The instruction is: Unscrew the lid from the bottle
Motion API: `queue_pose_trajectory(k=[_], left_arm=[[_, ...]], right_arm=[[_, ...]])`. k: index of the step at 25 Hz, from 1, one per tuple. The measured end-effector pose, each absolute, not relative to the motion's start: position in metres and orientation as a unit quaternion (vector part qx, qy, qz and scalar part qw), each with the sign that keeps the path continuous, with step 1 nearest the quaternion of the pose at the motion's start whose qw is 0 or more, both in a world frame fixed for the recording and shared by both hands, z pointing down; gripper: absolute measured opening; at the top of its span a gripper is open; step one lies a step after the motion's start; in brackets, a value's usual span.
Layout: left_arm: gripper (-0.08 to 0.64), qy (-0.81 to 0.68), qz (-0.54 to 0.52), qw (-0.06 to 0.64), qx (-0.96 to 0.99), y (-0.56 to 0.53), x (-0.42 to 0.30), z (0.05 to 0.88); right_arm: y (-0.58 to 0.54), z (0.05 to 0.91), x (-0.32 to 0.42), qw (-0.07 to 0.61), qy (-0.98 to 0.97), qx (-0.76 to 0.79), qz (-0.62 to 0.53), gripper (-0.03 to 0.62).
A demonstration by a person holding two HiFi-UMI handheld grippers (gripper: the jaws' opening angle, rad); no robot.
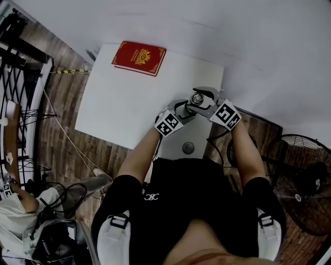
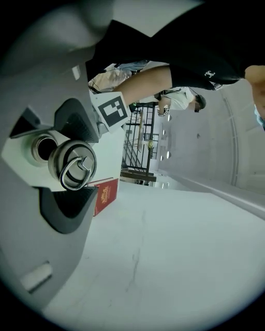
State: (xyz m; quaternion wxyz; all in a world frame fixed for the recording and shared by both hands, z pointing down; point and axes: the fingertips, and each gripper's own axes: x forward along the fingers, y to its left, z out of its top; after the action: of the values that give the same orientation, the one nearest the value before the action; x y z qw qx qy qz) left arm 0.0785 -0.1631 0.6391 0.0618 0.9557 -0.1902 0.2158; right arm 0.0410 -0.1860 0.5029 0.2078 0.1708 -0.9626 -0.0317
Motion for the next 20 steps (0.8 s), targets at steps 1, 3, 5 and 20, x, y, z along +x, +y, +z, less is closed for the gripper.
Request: queue_pose_trajectory(k=[1, 3, 5, 20], left_arm=[[0.362, -0.2, 0.214, 0.066, 0.954, -0.163, 0.079, 0.638], [0.362, -0.217, 0.204, 0.069, 0.952, -0.16, 0.078, 0.632], [0.362, -0.237, 0.188, 0.071, 0.951, -0.156, 0.075, 0.621], [0.054, -0.457, 0.058, 0.03, 0.887, -0.145, -0.002, 0.475]], right_arm=[[-0.186, 0.5, 0.043, 0.2, -0.962, 0.182, -0.029, 0.268], [-0.186, 0.493, 0.047, 0.179, -0.962, 0.204, -0.018, 0.268], [-0.183, 0.482, 0.054, 0.15, -0.962, 0.228, -0.004, 0.268], [-0.174, 0.425, 0.16, 0.032, -0.843, 0.535, 0.046, 0.268]])
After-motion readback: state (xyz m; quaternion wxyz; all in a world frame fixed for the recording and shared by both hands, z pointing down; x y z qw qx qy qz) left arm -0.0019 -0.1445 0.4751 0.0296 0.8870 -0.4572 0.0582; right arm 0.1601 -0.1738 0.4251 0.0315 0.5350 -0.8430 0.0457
